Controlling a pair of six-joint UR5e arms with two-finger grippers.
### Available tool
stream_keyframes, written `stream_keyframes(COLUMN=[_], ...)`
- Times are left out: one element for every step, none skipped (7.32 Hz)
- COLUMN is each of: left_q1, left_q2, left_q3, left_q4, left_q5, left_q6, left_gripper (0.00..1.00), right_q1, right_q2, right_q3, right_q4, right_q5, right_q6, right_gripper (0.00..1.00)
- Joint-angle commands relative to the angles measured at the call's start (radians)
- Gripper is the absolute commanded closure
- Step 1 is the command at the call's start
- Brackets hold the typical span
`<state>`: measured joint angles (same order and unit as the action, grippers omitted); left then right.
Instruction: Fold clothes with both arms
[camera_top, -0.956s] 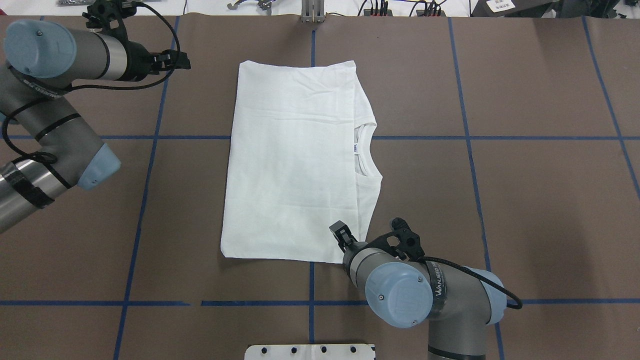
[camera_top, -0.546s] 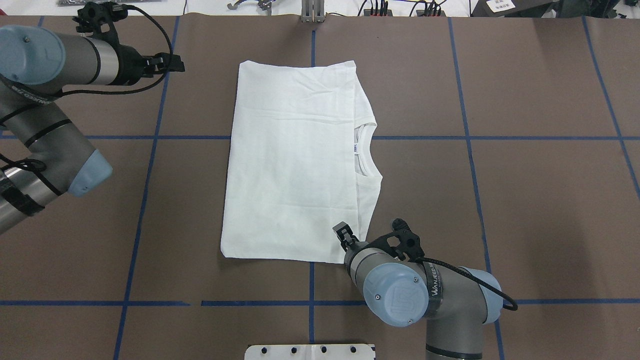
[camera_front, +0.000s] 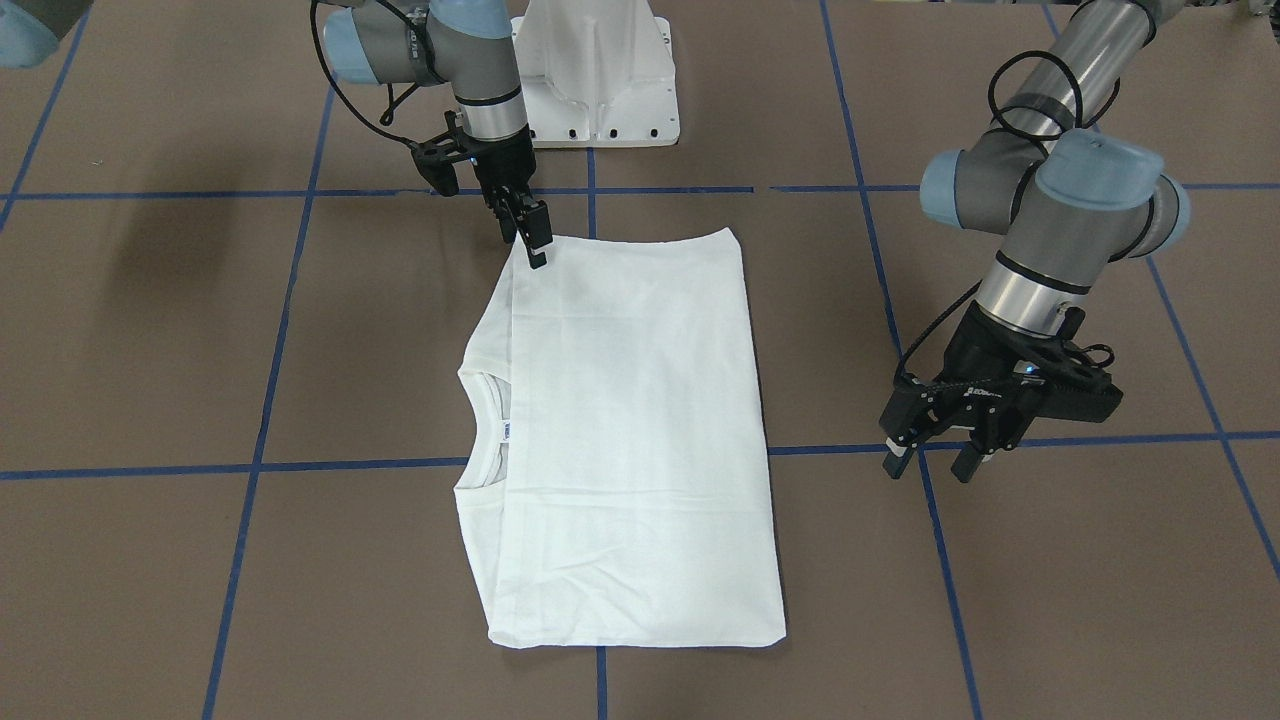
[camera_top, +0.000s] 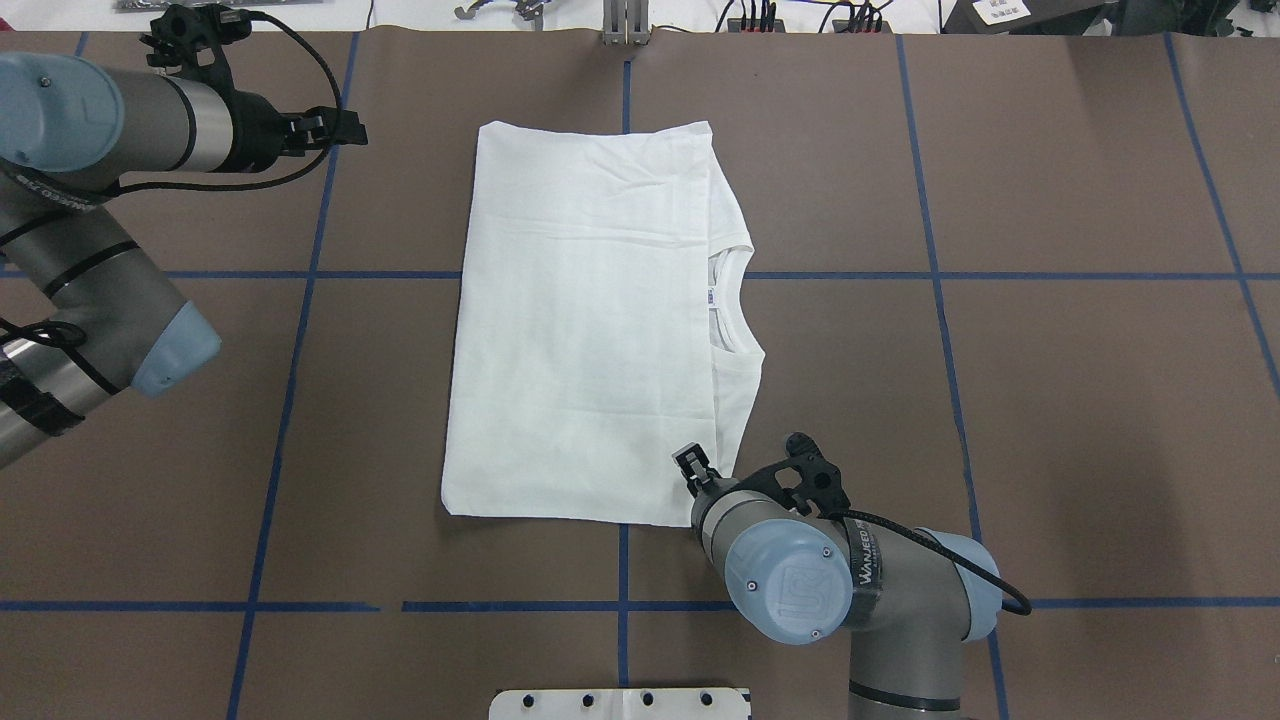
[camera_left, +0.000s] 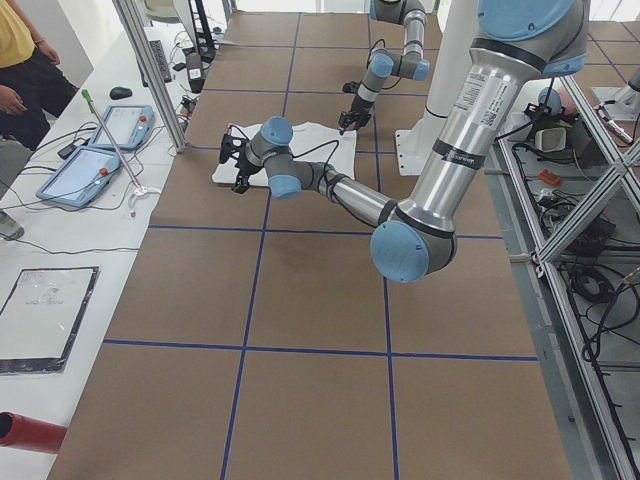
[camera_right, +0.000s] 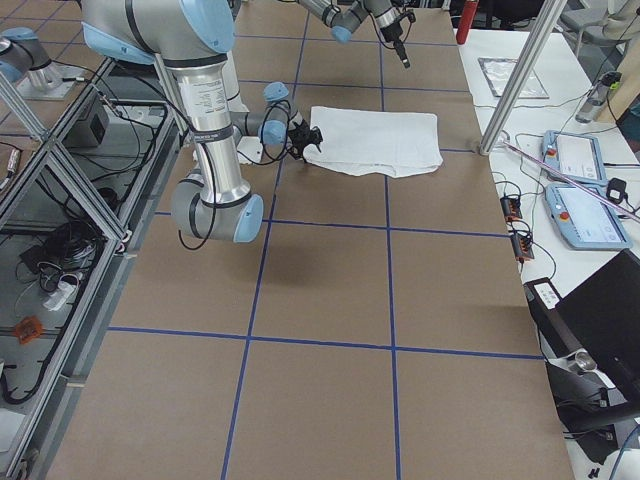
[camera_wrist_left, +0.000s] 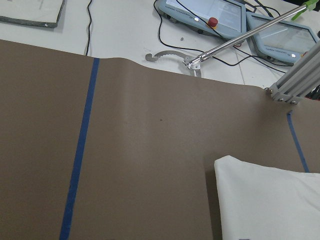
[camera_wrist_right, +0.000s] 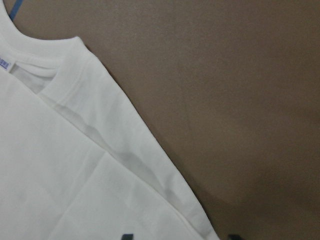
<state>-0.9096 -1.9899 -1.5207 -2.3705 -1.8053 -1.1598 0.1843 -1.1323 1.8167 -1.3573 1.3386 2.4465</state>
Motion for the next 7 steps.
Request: stream_keyframes(left_q1=[0.002,0.002,0.002,0.003,0.003,0.006,0.011], left_q2=[0.038,0.039,0.039,0.039,0.039,0.039,0.037], left_q3=[-0.047,-0.047,-0.047,-0.047,-0.049,-0.049,-0.049], left_q4=[0.001,0.001,0.001,0.001,0.001,0.001,0.001], left_q5=[-0.002,-0.002,-0.002,-0.002,-0.002,-0.002,-0.002], left_q6=[0.000,0.000,0.000,0.000,-0.001,-0.001,-0.021], left_gripper=[0.14,0.14,0.14,0.14,0.14,0.14,0.14], right_q1=[-0.002,0.000,-0.002,0.000,0.000,0.000,-0.002], right_q2=[0.002,0.002,0.003,0.002,0.000,-0.006,-0.003], right_q3=[0.000,0.000,0.003,0.007,0.012,0.015,0.015], right_q4=[0.000,0.000,0.001,0.001,0.001,0.003,0.003], right_q5=[0.001,0.001,0.004,0.007,0.008,0.008,0.008], right_q6=[0.002,0.000,0.000,-0.009,-0.014,-0.014,-0.011], right_gripper=[0.44,0.62,1.00,1.00,1.00,1.00,1.00])
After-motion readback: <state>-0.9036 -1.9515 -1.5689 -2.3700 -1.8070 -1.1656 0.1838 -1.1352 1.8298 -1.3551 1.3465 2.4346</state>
